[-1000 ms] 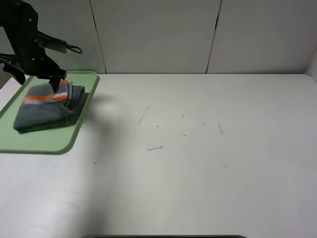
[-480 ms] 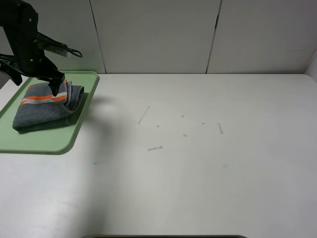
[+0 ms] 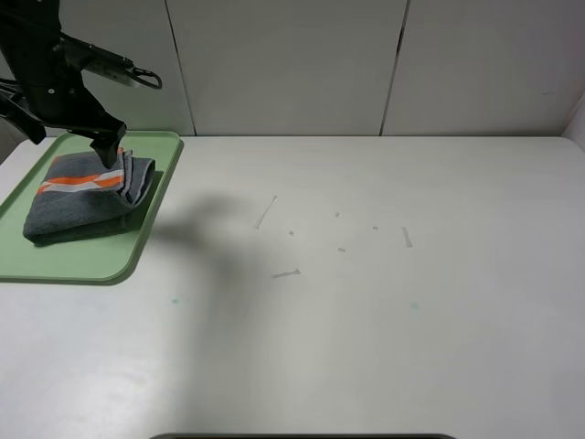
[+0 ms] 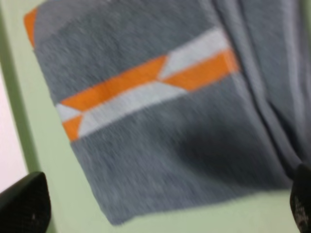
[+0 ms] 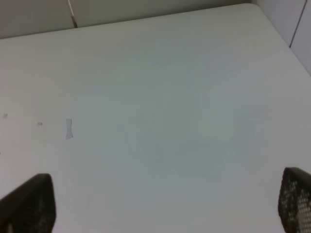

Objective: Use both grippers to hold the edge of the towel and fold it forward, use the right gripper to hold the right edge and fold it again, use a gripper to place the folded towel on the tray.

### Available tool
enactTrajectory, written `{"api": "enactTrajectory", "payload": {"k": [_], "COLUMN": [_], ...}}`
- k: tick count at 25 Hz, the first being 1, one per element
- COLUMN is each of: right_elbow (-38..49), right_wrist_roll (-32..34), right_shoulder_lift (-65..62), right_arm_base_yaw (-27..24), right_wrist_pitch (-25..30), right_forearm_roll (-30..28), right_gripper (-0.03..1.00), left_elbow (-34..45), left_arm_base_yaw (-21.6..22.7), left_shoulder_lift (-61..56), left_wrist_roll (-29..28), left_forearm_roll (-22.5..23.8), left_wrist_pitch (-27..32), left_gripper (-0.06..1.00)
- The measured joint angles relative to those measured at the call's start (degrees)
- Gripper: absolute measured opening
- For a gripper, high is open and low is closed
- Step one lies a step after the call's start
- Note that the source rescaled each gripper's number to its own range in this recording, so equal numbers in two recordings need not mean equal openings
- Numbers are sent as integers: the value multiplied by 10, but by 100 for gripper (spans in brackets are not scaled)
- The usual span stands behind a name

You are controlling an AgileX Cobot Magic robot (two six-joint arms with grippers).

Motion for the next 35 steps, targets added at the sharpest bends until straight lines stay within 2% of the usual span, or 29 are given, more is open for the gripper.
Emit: {"api": "enactTrajectory", "payload": {"k": [5,11,19,27,35], "right_elbow": [0,0,0,0,0], "right_wrist_roll": [0,0,0,0,0], "right_shoulder_lift": [0,0,0,0,0], "right_arm_base_yaw": [0,0,0,0,0], "right_wrist_pitch": [0,0,-1,-1,-1], "right_forearm_roll": [0,0,0,0,0], "right_gripper": [100,100,100,100,100], "left_elbow": [74,201,312,429,527], "left_arm_base_yaw": [-26,-76,-124,-132,-132], "left_shoulder_lift": [-80,-238,-427,-604,-727], "left_wrist_roll": [0,0,0,0,0], "left_forearm_roll": [-12,-26,-86,-150,-172], "left_wrist_pitch": [-13,-19,-18,-18,-11], "left_gripper": [100,100,100,100,100]}}
